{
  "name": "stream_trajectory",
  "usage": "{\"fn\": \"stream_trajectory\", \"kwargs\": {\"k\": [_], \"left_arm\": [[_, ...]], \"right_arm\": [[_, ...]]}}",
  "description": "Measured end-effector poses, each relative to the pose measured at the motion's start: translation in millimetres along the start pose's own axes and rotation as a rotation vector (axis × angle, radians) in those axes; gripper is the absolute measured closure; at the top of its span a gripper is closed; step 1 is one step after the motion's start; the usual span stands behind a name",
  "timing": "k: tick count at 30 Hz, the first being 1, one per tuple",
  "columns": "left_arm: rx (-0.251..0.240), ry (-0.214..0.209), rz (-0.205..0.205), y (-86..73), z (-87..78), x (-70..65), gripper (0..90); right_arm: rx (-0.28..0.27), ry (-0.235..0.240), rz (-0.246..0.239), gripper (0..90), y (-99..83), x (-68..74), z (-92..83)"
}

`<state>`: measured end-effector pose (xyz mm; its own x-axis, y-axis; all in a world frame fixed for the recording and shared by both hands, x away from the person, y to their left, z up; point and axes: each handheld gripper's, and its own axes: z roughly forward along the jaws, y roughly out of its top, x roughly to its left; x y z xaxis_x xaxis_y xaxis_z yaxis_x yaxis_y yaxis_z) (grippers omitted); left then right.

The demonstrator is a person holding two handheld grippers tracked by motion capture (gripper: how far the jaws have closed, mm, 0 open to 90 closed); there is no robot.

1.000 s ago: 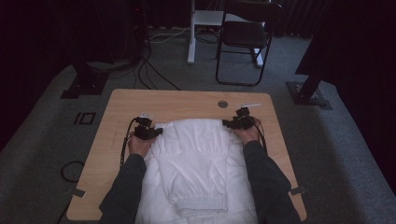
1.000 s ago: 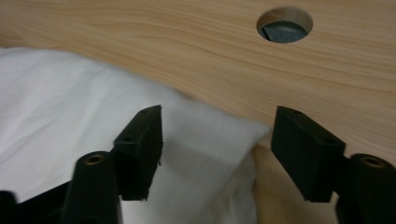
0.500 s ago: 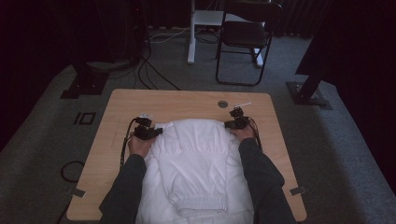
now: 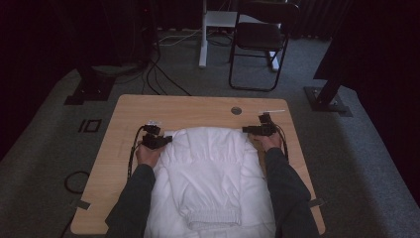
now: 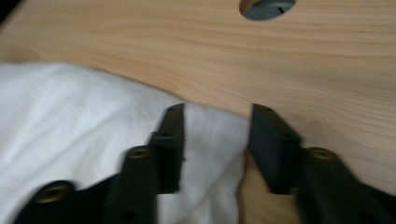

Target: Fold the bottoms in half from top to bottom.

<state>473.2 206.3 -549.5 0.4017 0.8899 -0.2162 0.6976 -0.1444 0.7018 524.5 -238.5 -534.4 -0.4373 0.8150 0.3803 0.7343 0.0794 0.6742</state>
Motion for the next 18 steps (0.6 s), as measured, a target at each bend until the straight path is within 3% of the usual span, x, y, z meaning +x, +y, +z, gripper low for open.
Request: {"fn": "stream_trajectory", "kwargs": {"k": [1, 4, 9, 14, 16, 18], "left_arm": [[0.000, 0.002, 0.003, 0.0, 0.0, -0.3, 79.2], [-0.001, 0.000, 0.002, -0.2, 0.0, 0.1, 79.1], [-0.004, -0.004, 0.003, -0.4, 0.2, 0.7, 78.9], [-0.003, -0.003, 0.004, -0.3, 0.2, 0.6, 78.8], [-0.003, -0.001, 0.003, -0.3, 0.1, 0.3, 78.7], [-0.002, 0.003, 0.003, -0.2, 0.1, -0.4, 78.7]], "right_arm": [[-0.007, 0.006, 0.006, 44.2, 0.2, -0.3, 0.4], [0.000, -0.028, 0.010, 31.7, 0.9, 0.0, 5.5], [0.046, -0.097, -0.054, 25.3, -0.5, 11.6, 18.9], [0.084, -0.123, -0.132, 31.0, -4.6, 26.8, 29.4], [0.107, -0.141, -0.178, 40.3, -5.3, 33.9, 30.6], [0.113, -0.130, -0.183, 52.3, -6.1, 37.5, 30.7]]}}
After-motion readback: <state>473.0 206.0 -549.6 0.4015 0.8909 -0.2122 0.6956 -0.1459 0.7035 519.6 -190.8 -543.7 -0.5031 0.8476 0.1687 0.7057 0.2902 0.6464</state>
